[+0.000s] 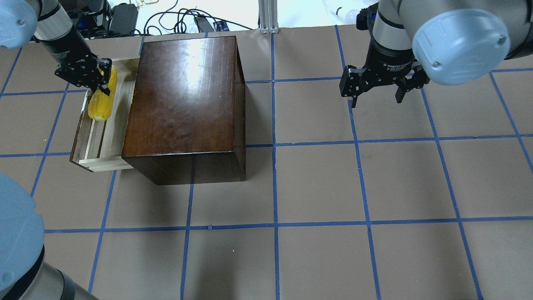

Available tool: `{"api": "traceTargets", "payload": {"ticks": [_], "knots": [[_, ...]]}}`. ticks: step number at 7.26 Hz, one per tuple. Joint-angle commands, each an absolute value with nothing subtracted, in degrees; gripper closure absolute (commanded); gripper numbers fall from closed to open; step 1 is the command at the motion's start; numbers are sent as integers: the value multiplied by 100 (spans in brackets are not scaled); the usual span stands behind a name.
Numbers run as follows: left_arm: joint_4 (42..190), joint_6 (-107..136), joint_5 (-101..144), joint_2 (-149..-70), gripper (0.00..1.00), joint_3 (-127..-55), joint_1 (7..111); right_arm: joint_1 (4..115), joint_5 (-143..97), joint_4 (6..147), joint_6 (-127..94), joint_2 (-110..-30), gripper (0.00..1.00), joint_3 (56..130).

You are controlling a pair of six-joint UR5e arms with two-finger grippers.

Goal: Open drawer and put corn inside
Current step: 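Lower the corn into the open drawer with the left gripper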

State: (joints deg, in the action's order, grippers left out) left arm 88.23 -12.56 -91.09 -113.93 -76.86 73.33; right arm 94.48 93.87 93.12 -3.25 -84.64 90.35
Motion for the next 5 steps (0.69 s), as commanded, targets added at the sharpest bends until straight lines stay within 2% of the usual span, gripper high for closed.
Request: {"api": "traceTargets", "payload": {"ticks": [1, 2, 3, 4, 5], "knots": [[8614, -1309, -9097, -11435, 97, -7830, 7339, 9448, 9387, 9316, -325, -8464, 0, 9035], [8431, -1318, -9053, -11435, 97, -7979, 7339, 9448, 9387, 9316, -325, -8464, 0, 9035], [8098, -1327, -8757, -11461, 88, -8154, 7339, 9448, 9387, 9308, -325, -8464, 0, 9035], [7973, -1336, -8545, -11461, 86, -8269, 7339, 9448, 9387, 9316, -325, -8464, 0, 9035], [7946, -1353, -8543, -11470, 76, -8314, 7339, 9448, 9387, 9316, -325, -8464, 0, 9035]]}}
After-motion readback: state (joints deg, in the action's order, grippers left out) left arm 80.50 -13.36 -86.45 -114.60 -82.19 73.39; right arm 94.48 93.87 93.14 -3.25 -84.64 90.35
